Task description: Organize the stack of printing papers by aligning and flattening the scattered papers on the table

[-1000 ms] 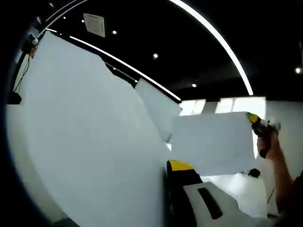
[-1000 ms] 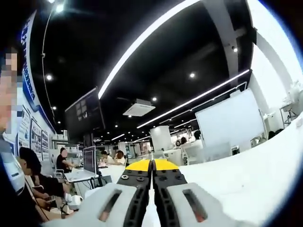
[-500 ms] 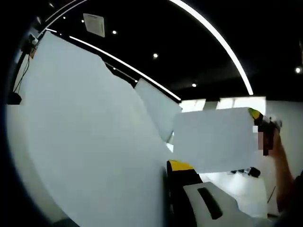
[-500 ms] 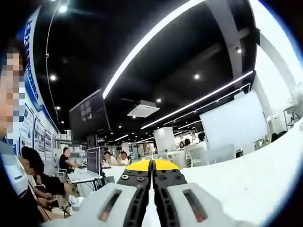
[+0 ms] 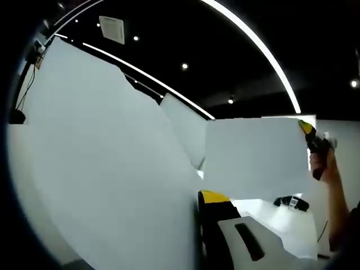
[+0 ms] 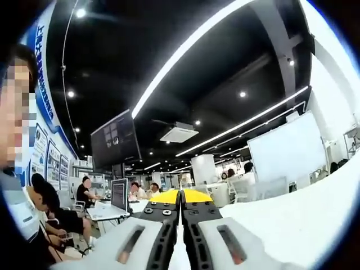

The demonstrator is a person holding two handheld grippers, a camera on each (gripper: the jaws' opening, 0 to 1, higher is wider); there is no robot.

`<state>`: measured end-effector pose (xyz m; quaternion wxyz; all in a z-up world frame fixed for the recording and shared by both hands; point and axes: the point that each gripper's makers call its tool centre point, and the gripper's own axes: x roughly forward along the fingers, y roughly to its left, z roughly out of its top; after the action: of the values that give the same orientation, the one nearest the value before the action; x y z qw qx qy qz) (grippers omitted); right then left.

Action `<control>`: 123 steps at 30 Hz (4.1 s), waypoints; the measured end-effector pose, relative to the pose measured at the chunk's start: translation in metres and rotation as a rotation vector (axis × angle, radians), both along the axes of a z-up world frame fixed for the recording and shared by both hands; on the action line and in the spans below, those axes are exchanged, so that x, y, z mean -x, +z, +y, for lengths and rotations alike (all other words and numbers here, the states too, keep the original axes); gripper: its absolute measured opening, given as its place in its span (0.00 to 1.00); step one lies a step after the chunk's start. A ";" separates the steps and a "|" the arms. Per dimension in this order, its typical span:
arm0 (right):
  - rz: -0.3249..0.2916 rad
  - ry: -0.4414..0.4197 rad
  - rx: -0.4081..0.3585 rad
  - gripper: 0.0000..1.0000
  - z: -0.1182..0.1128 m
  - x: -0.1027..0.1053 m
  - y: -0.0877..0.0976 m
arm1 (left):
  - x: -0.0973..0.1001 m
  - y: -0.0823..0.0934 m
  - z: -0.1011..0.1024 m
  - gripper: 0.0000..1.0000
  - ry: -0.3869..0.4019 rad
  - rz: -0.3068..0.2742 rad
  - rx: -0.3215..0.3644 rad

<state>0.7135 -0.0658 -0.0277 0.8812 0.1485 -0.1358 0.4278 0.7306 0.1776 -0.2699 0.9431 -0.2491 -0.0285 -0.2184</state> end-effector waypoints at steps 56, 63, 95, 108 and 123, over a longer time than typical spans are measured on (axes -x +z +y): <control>-0.140 0.129 -0.018 0.00 0.055 0.040 0.057 | 0.000 -0.001 0.002 0.12 -0.001 -0.001 -0.002; -0.149 0.148 -0.021 0.00 0.061 0.044 0.061 | 0.001 -0.001 0.002 0.12 -0.002 -0.001 0.000; -0.086 0.199 -0.128 0.00 0.099 0.004 0.050 | -0.003 -0.004 0.006 0.12 -0.009 -0.001 -0.004; -0.019 0.152 -0.233 0.00 0.080 -0.030 0.024 | -0.002 -0.005 0.003 0.12 -0.009 0.000 -0.006; 0.060 0.117 -0.275 0.00 0.070 -0.049 -0.009 | 0.000 -0.004 0.000 0.13 -0.013 0.000 -0.008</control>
<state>0.7627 0.0044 -0.0365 0.8298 0.2883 -0.1579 0.4511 0.7309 0.1775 -0.2739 0.9426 -0.2457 -0.0258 -0.2247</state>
